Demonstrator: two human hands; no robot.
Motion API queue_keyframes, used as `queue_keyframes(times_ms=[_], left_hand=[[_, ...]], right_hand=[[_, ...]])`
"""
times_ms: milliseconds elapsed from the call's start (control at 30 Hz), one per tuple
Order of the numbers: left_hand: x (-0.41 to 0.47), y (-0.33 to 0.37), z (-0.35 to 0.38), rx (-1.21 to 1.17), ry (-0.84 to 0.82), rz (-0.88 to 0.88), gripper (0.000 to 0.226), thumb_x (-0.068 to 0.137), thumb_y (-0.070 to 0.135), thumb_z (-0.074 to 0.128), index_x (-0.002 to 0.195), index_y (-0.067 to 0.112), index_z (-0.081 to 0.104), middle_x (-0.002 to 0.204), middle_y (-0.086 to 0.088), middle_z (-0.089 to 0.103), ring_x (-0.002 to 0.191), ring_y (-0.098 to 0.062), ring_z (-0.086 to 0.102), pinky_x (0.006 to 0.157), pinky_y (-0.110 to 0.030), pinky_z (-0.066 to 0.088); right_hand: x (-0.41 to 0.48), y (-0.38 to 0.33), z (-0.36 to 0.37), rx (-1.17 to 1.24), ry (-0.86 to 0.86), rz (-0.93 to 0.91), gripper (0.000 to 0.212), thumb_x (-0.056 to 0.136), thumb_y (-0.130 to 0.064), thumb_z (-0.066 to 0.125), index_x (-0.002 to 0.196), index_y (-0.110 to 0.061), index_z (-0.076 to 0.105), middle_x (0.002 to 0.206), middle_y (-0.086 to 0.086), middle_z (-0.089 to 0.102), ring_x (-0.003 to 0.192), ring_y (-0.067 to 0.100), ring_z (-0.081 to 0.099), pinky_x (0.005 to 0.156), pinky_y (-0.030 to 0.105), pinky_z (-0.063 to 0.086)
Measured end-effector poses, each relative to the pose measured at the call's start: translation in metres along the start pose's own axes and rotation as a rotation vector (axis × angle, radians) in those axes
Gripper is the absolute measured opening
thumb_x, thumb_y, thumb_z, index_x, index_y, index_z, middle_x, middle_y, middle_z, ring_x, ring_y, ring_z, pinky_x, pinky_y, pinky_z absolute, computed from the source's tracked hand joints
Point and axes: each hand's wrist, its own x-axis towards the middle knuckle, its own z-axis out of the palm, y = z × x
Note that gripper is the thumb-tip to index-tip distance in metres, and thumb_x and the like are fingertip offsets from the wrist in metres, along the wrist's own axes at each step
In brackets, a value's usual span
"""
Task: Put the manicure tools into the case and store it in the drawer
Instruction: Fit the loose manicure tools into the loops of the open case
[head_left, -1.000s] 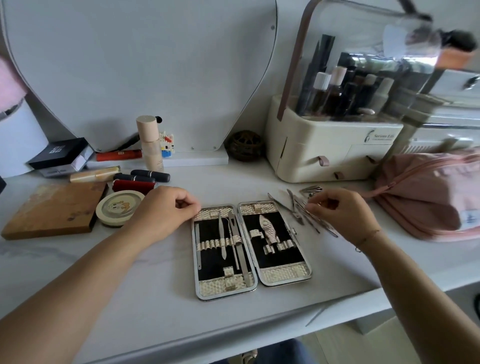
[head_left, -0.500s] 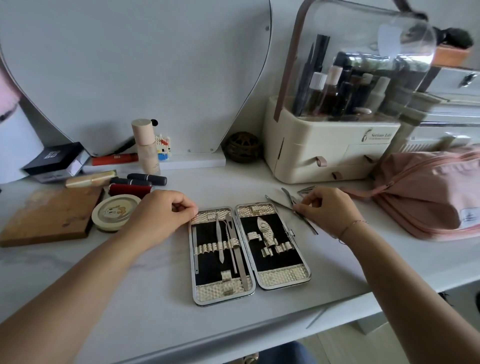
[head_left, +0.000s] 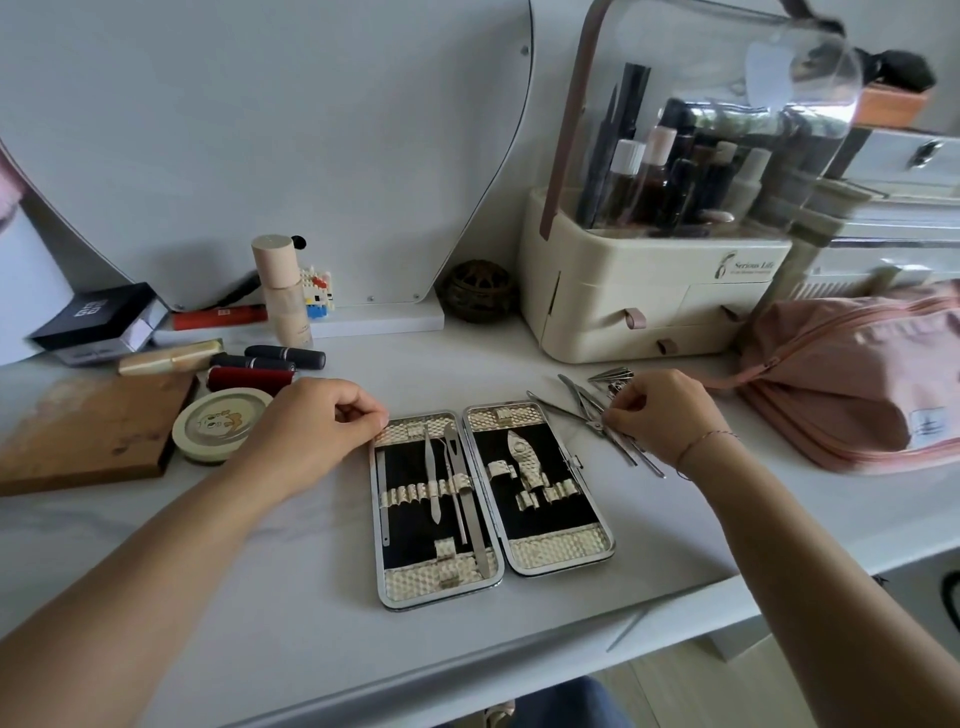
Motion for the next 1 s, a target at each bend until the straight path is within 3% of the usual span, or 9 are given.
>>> queue_keyframes(times_ms=[133,267,433,600,700,800,900,1000], left_hand=[[0.0,-0.001,0.0,-0.021,-0.001,0.008,0.012,0.08,0.021,0.07,0.074,0.032,0.07,0.073,0.017,0.068,0.072,0.001,0.061,0.064,-0.016,0.041],[0.0,0.0,0.0,-0.017,-0.006,0.005,0.008,0.081,0.021,0.07,0.077,0.029,0.071,0.074,0.016,0.068,0.071,0.003,0.06,0.062,-0.013,0.038],[0.0,0.0,0.0,-0.015,-0.011,0.01,0.012,0.081,0.022,0.07,0.075,0.033,0.069,0.073,0.018,0.066,0.069,0.005,0.058,0.06,-0.011,0.036],[-0.001,0.001,-0.001,-0.016,-0.013,0.011,0.016,0.081,0.021,0.07,0.073,0.035,0.067,0.072,0.018,0.066,0.07,0.003,0.059,0.06,-0.012,0.036],[0.0,0.001,-0.001,-0.008,-0.01,0.008,0.012,0.081,0.022,0.07,0.075,0.032,0.069,0.073,0.018,0.067,0.071,0.003,0.059,0.06,-0.011,0.036],[0.0,0.0,-0.001,-0.016,-0.008,0.006,0.012,0.081,0.022,0.07,0.076,0.032,0.069,0.074,0.017,0.067,0.071,0.003,0.059,0.061,-0.012,0.037],[0.0,0.0,0.0,-0.016,-0.008,0.009,0.01,0.081,0.022,0.07,0.077,0.031,0.07,0.074,0.017,0.067,0.072,0.004,0.059,0.061,-0.011,0.036],[0.001,-0.001,0.0,-0.012,-0.012,0.014,0.007,0.081,0.023,0.07,0.078,0.03,0.071,0.075,0.018,0.067,0.073,0.003,0.06,0.061,-0.012,0.037]], right_hand=[[0.003,-0.005,0.001,-0.082,-0.011,-0.007,0.014,0.071,-0.016,0.063,0.065,-0.006,0.07,0.069,0.016,0.068,0.076,0.031,0.062,0.063,0.032,0.048],[0.004,-0.001,-0.001,-0.019,-0.005,-0.026,0.018,0.076,-0.016,0.064,0.07,0.0,0.069,0.074,0.021,0.068,0.077,0.033,0.061,0.066,0.033,0.047],[0.001,0.005,-0.006,0.183,0.001,-0.024,0.017,0.082,-0.017,0.065,0.068,-0.008,0.069,0.058,0.005,0.059,0.054,0.014,0.046,0.053,0.024,0.035],[0.004,0.009,-0.004,0.176,-0.025,-0.018,0.016,0.079,-0.013,0.068,0.063,-0.015,0.065,0.056,-0.001,0.057,0.052,0.009,0.047,0.052,0.021,0.036],[0.007,0.011,-0.004,0.249,-0.033,0.007,0.018,0.076,-0.009,0.07,0.062,-0.02,0.065,0.061,0.005,0.066,0.045,0.003,0.052,0.05,0.015,0.04],[0.006,0.011,-0.006,0.299,-0.054,0.025,0.005,0.077,-0.009,0.07,0.074,-0.011,0.069,0.07,0.014,0.07,0.037,-0.004,0.049,0.042,0.006,0.037],[0.0,0.008,-0.01,0.327,-0.038,0.04,0.01,0.079,-0.01,0.067,0.072,-0.004,0.069,0.067,0.018,0.07,0.038,0.004,0.048,0.045,0.015,0.041],[-0.013,-0.006,-0.017,0.536,-0.096,0.054,0.016,0.082,-0.009,0.066,0.068,-0.001,0.066,0.054,0.011,0.065,0.042,0.014,0.053,0.042,0.02,0.043]])
